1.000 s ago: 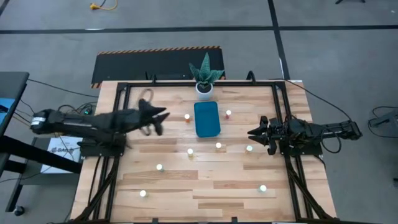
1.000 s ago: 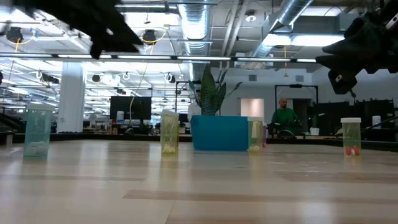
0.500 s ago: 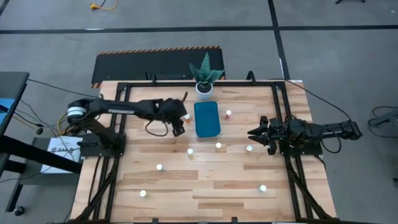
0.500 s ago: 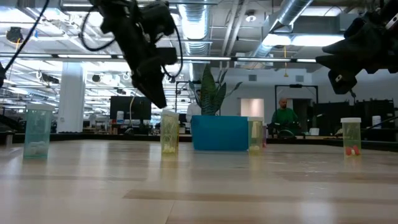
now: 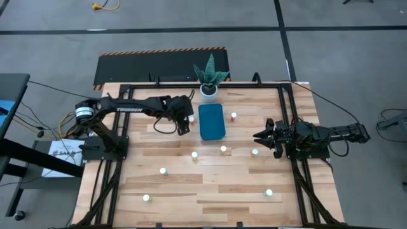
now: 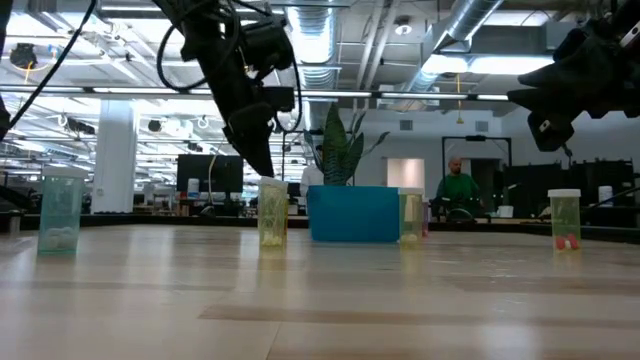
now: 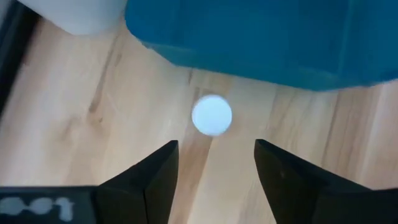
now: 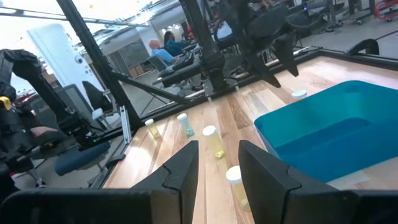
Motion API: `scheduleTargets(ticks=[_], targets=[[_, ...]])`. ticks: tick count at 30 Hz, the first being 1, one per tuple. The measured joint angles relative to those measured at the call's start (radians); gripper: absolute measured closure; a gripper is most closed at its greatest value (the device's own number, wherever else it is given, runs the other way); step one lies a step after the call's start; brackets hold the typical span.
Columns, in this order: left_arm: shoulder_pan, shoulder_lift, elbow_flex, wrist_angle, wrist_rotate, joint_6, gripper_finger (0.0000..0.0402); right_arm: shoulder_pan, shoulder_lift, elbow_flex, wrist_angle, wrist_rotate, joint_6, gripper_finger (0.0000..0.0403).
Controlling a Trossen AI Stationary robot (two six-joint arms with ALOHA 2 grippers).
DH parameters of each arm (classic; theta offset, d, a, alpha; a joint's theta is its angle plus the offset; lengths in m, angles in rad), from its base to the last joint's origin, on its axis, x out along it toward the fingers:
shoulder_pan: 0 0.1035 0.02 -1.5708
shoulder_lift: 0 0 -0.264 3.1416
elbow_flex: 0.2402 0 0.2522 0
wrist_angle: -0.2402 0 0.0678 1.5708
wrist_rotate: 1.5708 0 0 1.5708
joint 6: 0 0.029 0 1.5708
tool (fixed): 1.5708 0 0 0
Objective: Pick and place pill bottles into a basket
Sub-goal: Put the orange pill bottle into the blue container
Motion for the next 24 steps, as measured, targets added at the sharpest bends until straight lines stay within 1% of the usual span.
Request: scheduleTargets(ticks=[3, 5, 7, 9, 16, 24], targets=[[0.004, 0.016, 0.002, 0.032, 0.006, 0.023, 0.0194, 0.0, 0.0, 0.0, 0.0, 0.0, 0.0, 0.0294], [0.008, 0.025, 0.0, 0.025, 0.029, 0.037, 0.0193, 0.0, 0.0, 0.0, 0.0, 0.001, 0.0, 0.0294], [0.008, 0.048, 0.001, 0.061, 0.053, 0.051, 0.0193, 0.0, -0.001, 0.0, 0.001, 0.0, 0.0, 0.0294], [0.008, 0.07, 0.002, 0.059, 0.053, 0.061, 0.0193, 0.0, 0.0, 0.0, 0.001, 0.002, 0.0, 0.0294], [0.008, 0.172, 0.063, 0.068, 0.055, 0.077, 0.0193, 0.0, -0.002, 0.0, 0.004, 0.002, 0.0, 0.0294], [0.013, 0.221, 0.108, 0.089, 0.053, 0.098, 0.0193, 0.0, -0.002, 0.0, 0.005, 0.002, 0.0, 0.0294]])
